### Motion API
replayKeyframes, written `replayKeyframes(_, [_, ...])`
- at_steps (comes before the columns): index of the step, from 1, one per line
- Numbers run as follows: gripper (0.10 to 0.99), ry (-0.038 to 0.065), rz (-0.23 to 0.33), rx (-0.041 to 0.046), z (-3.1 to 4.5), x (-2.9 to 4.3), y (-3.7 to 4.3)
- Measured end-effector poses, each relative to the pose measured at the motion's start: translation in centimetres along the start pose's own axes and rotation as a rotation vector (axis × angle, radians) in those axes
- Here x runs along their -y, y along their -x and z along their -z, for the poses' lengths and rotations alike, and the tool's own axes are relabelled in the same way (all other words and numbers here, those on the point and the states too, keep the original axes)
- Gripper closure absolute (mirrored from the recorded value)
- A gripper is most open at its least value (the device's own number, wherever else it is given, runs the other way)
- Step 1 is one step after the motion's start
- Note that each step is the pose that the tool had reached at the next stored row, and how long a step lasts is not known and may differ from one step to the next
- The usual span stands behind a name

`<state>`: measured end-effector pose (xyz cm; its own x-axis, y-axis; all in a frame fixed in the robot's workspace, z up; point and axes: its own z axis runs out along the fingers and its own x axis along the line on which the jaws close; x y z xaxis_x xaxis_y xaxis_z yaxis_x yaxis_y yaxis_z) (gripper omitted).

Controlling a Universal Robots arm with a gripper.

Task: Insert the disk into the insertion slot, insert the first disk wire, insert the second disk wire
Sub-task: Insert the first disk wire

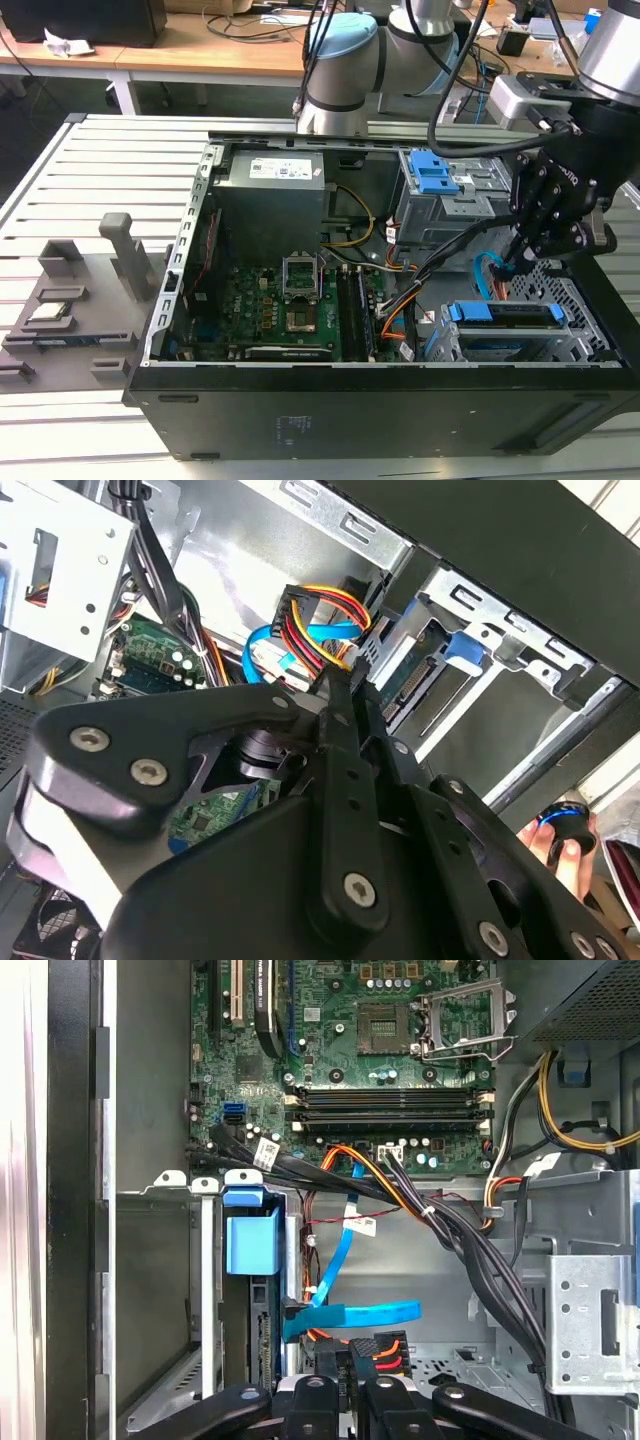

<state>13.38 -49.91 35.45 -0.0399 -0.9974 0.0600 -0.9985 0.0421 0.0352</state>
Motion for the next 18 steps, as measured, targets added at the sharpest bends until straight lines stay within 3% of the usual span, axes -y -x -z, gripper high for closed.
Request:
replayKeyframes(4, [0.918, 0.000, 0.000, -0.0001, -0.02, 0.01, -0.29])
replayKeyframes(11, [0.918, 0.000, 0.000, 0.0000, -0.67, 0.28, -3.06])
replayKeyframes(18, [0.918, 0.000, -0.003, 0.0001, -1.23, 0.68, -3.11])
